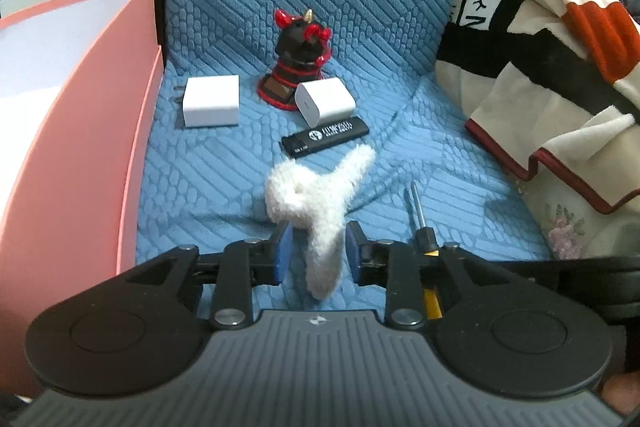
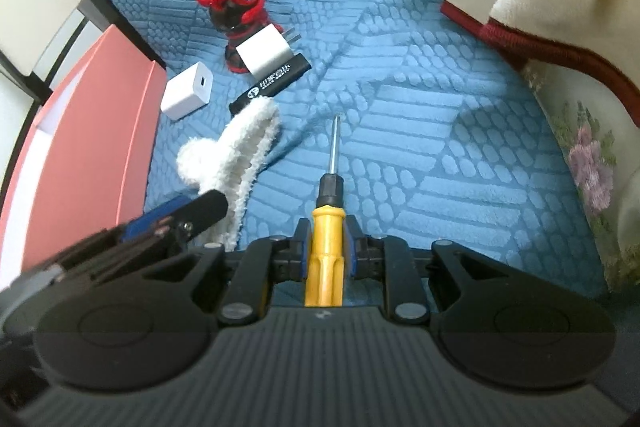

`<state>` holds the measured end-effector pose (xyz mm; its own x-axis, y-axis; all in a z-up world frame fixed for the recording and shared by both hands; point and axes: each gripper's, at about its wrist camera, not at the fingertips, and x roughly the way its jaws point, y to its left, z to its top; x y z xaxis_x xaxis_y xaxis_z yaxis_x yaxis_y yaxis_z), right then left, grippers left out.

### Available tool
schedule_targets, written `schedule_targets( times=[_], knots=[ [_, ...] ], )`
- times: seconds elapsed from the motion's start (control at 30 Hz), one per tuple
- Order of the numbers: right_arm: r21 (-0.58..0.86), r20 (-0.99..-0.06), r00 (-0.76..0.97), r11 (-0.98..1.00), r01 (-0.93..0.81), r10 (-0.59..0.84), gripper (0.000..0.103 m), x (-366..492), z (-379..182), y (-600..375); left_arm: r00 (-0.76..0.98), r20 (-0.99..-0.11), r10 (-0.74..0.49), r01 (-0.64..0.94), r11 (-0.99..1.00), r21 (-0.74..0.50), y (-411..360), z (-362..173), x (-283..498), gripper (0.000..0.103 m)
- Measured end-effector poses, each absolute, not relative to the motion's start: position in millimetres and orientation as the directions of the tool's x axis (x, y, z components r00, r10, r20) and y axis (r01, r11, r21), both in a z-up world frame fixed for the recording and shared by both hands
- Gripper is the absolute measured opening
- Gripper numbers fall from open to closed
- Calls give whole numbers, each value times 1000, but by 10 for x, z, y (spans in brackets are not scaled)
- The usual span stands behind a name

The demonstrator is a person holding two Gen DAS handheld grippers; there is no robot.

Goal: Organize rigid objects
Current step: 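Lift the fluffy clip with the left gripper while the right gripper lifts the screwdriver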

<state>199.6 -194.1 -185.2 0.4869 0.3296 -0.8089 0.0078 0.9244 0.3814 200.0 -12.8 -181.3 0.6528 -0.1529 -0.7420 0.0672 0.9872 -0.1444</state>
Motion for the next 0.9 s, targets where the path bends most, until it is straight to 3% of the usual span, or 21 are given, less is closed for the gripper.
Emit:
schedule_targets(
  times=[0.27, 0.73, 0.9],
  knots=[
    [319, -809, 522, 948, 5, 270, 20, 2004, -1806, -1937, 652, -749, -117, 69, 993, -96, -127, -1862, 2160, 52],
    [271, -812, 534, 962, -11, 235, 20, 2074, -1844, -1871, 658, -744, -114, 126, 991, -40, -218, -2059, 2407, 53],
    [256, -815, 530, 966, -32, 234, 21, 2125, -1871, -1836, 667, -734, -125, 107, 992, -72, -171, -2052, 2444, 50]
  ],
)
